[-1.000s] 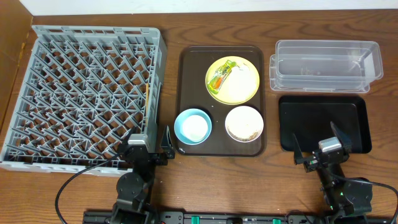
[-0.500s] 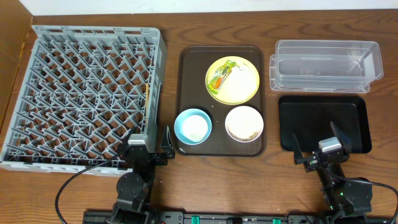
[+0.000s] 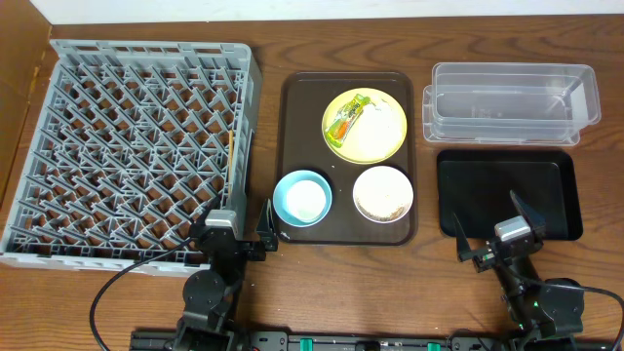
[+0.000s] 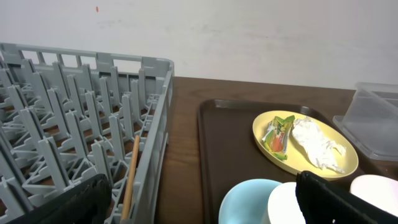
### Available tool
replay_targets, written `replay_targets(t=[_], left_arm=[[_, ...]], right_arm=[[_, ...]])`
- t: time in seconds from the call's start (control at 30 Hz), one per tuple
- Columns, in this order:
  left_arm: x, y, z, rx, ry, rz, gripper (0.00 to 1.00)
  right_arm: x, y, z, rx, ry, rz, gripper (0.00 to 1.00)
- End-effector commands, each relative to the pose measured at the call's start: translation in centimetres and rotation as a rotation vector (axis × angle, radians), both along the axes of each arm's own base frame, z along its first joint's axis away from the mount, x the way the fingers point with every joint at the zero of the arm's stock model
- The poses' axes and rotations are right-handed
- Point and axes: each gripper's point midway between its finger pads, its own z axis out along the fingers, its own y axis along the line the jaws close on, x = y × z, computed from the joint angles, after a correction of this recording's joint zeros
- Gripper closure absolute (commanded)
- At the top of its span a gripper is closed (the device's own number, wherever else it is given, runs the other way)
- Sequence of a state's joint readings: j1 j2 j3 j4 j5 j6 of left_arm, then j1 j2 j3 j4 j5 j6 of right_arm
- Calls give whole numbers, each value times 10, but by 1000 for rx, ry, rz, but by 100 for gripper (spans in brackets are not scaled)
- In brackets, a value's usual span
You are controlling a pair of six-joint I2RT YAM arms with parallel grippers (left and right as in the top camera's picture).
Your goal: Sort waste into correct bins and load items into the dishwasher
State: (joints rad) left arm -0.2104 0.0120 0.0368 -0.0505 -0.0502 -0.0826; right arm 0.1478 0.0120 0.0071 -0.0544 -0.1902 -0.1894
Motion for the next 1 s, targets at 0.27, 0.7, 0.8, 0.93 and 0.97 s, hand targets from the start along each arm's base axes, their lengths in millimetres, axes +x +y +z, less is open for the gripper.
replay_targets(t=[0.27,0.7,0.8,0.93,0.97], left_arm=[[0,-1,-16,1,38,-7,5],[-6,-1,34,-46,-18,-12,5],[-8,-1,46,-62,55,-7,5],[-6,-2,61,-35,205,-4,5],[-5,-3,66,-27,246,-5,5]], right_arm=[[-1,3,-1,43,17,17,1],[-6,9,26,184,28,55,1],[-5,11,45,216,42,60,1],[6,16,69,221,114,74,1],[11,19,75,222,143,85,1]])
